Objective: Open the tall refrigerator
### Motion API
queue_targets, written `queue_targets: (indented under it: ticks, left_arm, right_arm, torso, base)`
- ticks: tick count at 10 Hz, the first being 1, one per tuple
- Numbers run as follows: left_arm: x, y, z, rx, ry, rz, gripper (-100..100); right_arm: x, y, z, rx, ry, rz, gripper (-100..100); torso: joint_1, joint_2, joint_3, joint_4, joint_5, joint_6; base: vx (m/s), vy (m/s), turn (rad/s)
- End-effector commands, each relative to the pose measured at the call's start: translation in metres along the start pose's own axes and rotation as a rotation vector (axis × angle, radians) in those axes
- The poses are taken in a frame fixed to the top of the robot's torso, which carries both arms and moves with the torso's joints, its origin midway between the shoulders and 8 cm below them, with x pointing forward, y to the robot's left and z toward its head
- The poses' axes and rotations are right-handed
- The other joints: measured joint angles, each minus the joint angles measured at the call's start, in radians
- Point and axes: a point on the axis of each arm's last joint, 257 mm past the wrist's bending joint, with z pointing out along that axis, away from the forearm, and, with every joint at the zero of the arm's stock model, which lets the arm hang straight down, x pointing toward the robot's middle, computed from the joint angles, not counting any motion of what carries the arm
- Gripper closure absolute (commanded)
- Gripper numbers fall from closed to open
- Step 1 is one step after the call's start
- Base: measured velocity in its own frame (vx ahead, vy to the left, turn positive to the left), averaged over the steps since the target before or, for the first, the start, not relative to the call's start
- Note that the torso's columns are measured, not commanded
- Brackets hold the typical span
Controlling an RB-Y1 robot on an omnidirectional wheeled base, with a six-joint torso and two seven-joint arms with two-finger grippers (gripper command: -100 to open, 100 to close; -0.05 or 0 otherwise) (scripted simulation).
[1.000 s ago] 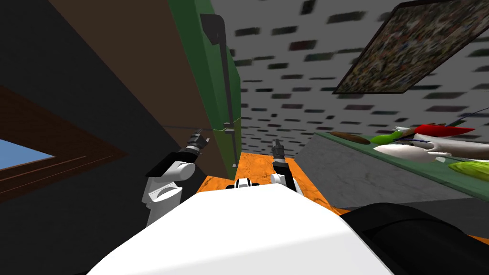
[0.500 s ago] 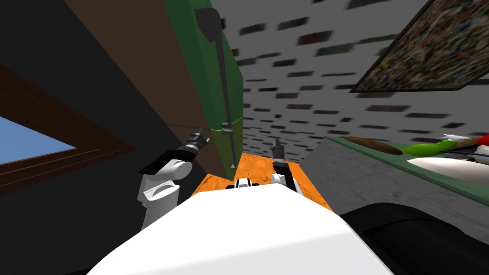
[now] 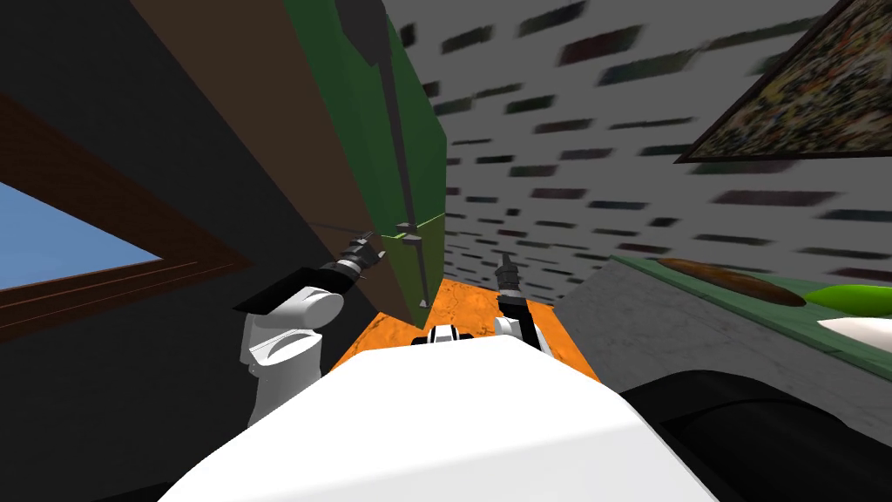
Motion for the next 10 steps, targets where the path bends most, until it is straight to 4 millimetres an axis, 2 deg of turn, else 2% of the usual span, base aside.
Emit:
queue_targets:
  ticks: [1,3,10]
  left_arm:
    - [0.0224,-0.0186,-0.0039,0.032,0.049,0.004,-100]
    - [0.0224,-0.0186,-0.0039,0.032,0.049,0.004,-100]
    - [0.0292,-0.027,-0.0078,0.043,0.064,0.014,-100]
  right_arm:
    - [0.0,0.0,0.0,0.0,0.0,0.0,0]
    - [0.0,0.0,0.0,0.0,0.0,0.0,0]
    - [-0.0001,0.0,0.0,0.0,0.0,0.0,0]
  torso:
    - [0.002,-0.001,-0.001,0.003,-0.001,-0.002]
    - [0.012,-0.002,-0.003,0.005,0.0,-0.004]
    - [0.004,-0.001,-0.003,0.006,-0.002,-0.003]
  base:
    - [-0.001,-0.092,0.03]
    - [-0.008,-0.007,-0.009]
    - [0.007,-0.005,0.011]
